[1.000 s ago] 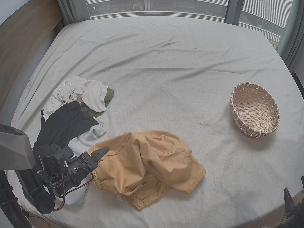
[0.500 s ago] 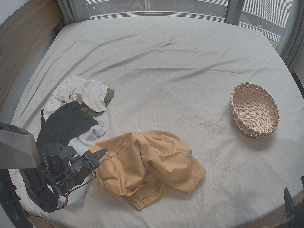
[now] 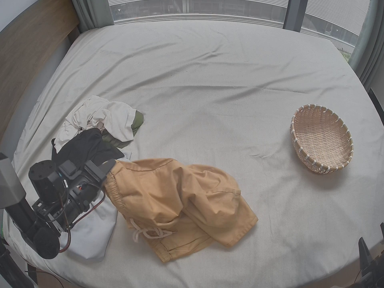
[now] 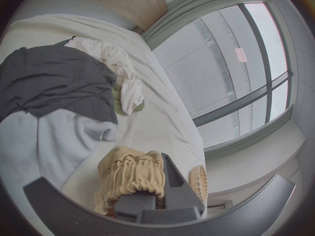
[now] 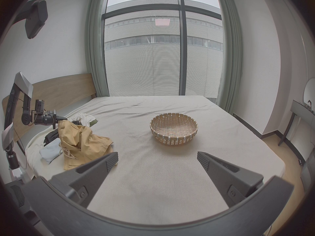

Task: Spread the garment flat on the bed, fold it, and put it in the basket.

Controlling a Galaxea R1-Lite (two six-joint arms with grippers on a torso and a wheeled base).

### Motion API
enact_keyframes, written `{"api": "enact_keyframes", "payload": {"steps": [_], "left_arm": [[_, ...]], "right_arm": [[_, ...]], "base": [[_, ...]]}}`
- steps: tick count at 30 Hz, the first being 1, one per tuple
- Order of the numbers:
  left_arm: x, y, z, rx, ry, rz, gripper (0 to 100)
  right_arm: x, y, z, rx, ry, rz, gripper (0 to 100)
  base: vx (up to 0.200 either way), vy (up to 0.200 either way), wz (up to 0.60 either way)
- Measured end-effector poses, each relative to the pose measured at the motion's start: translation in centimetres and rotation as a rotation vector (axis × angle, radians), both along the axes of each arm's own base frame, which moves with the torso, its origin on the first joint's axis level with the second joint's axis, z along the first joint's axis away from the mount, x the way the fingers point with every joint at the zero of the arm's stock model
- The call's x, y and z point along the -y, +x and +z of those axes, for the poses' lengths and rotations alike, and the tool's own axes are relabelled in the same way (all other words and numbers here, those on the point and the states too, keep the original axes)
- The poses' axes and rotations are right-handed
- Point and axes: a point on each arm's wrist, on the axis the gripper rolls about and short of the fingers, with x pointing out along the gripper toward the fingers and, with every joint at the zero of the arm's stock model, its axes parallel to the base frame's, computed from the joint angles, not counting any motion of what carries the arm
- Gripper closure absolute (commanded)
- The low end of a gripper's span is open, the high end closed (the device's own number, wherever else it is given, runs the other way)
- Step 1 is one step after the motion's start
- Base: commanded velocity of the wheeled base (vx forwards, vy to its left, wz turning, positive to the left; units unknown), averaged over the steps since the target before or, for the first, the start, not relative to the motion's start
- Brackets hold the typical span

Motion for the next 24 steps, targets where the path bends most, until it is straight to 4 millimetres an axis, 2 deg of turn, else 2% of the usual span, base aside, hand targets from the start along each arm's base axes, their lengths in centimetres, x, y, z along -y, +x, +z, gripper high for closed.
{"api": "enact_keyframes", "payload": {"steps": [6, 7, 24], "left_arm": [[-0.7, 0.0, -0.2, -0.010, 0.005, -0.011, 100], [-0.7, 0.0, -0.3, -0.016, 0.006, -0.013, 0], [0.8, -1.7, -3.6, -0.180, 0.040, -0.104, 0]], "right_arm": [[0.0, 0.0, 0.0, 0.000, 0.000, 0.000, 0], [0.0, 0.0, 0.0, 0.000, 0.000, 0.000, 0], [0.0, 0.0, 0.0, 0.000, 0.000, 0.000, 0]], "base": [[0.000, 0.000, 0.00], [0.000, 0.000, 0.00], [0.000, 0.000, 0.00]]}}
